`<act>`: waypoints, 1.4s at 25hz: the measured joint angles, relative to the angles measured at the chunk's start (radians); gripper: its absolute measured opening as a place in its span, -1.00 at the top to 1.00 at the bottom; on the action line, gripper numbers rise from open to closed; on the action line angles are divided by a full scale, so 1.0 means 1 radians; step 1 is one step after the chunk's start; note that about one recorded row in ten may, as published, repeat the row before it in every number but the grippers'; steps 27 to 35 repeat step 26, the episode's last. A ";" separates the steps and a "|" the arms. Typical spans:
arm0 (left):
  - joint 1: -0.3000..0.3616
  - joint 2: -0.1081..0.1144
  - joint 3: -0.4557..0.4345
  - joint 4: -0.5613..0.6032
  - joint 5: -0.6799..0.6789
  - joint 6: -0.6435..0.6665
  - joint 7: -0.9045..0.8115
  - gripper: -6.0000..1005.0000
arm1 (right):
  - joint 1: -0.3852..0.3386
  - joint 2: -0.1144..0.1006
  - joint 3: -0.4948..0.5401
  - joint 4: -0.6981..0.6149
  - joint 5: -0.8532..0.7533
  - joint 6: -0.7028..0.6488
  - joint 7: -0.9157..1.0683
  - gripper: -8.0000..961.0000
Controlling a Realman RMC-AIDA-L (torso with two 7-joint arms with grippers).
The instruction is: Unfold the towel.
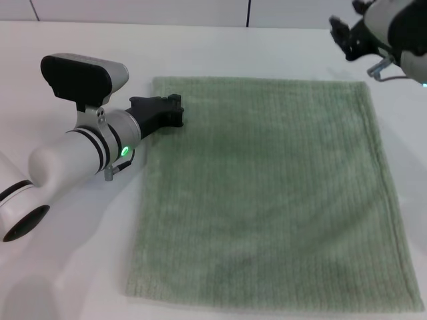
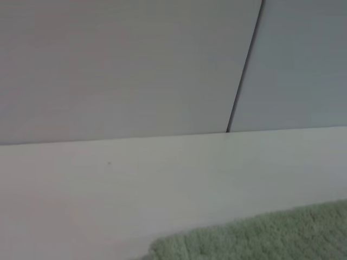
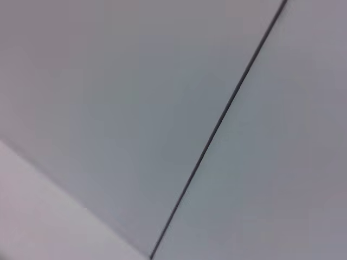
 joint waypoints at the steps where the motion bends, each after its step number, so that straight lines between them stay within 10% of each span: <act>1: 0.000 0.000 0.000 0.000 0.000 0.000 0.000 0.88 | -0.010 0.000 -0.018 0.057 0.013 0.118 0.000 0.20; 8: 0.123 -0.009 -0.171 0.013 -0.005 0.313 0.128 0.88 | 0.072 -0.005 -0.174 0.654 0.179 1.048 0.003 0.20; 11: 0.185 -0.012 -0.228 0.013 -0.007 0.475 0.213 0.87 | 0.136 -0.004 -0.234 0.844 0.249 1.251 0.008 0.20; 18: 0.259 -0.005 -0.288 0.018 -0.008 0.667 0.287 0.87 | 0.185 -0.009 -0.271 0.977 0.337 1.305 0.113 0.13; 35: 0.271 -0.003 -0.336 0.023 -0.008 0.673 0.320 0.87 | 0.194 -0.011 -0.248 1.016 0.341 1.275 0.136 0.04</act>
